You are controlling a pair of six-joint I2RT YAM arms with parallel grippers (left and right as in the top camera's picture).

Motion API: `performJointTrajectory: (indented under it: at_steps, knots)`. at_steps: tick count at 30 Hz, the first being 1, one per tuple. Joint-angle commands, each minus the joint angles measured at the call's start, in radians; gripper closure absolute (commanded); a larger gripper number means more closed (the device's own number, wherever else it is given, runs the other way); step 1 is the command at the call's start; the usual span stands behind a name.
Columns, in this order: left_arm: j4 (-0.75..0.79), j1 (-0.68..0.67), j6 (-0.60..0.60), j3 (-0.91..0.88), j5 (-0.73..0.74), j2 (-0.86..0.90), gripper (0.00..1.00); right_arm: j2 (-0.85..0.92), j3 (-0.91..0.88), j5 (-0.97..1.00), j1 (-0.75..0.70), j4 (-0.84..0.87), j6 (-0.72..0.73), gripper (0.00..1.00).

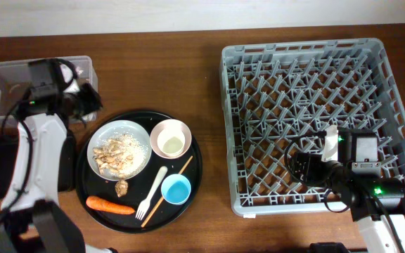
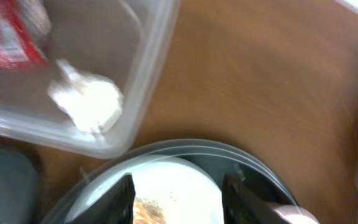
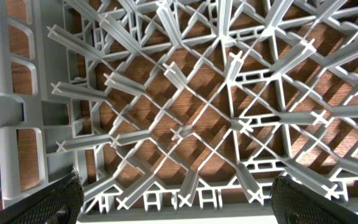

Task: Sort waste into correct bins and load items into the dishwasher rack
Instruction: 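Grasp the cream cup from the pink cup with the left gripper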

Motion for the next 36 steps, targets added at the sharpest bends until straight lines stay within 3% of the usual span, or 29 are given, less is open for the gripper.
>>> performJointTrajectory:
  at_steps: [1,6,12,13,14,15,21,23,26,28,30,36]
  knots:
    - [-0.198,-0.143,0.008,0.006,0.097,-0.045,0.55,-0.003,0.017,0.002,0.005,0.0,0.0,0.01]
    - [-0.275,-0.355,0.008,-0.053,0.092,-0.008,0.55,-0.003,0.017,0.002,0.005,0.0,0.0,0.01]
    - [-0.253,-0.409,0.005,-0.057,0.064,0.134,0.55,-0.003,0.017,0.002,0.005,-0.003,0.0,0.01]
    - [-0.242,-0.409,0.004,-0.057,0.061,0.151,0.64,-0.003,0.017,0.002,0.005,-0.004,0.0,0.01]
    - [-0.231,-0.409,0.005,-0.057,0.061,0.154,0.85,-0.003,0.016,0.002,0.005,-0.004,0.0,0.01]
    - [-0.227,-0.408,0.005,-0.055,0.061,0.153,0.98,-0.003,0.017,0.002,0.005,-0.004,0.0,0.01]
    - [-0.375,-0.3,0.005,0.161,0.094,0.121,1.0,-0.003,0.017,0.002,0.005,-0.01,0.001,0.01]
    - [-0.381,-0.243,0.06,0.22,0.347,0.095,1.0,-0.003,0.017,-0.043,0.005,0.013,0.0,0.01]
    - [-0.371,-0.23,0.248,0.221,0.784,0.094,1.0,-0.003,0.024,-0.266,0.005,0.134,-0.055,0.01]
    - [-0.395,-0.27,0.356,0.221,0.958,0.094,1.0,0.024,0.024,-0.565,0.005,0.244,-0.143,0.01]
    - [-0.395,-0.345,0.426,0.221,0.99,0.094,1.0,0.082,0.024,-0.868,0.005,0.292,-0.255,0.01]
    - [-0.379,-0.485,0.478,0.221,0.99,0.094,1.0,0.232,0.024,-1.312,0.005,0.404,-0.341,0.01]
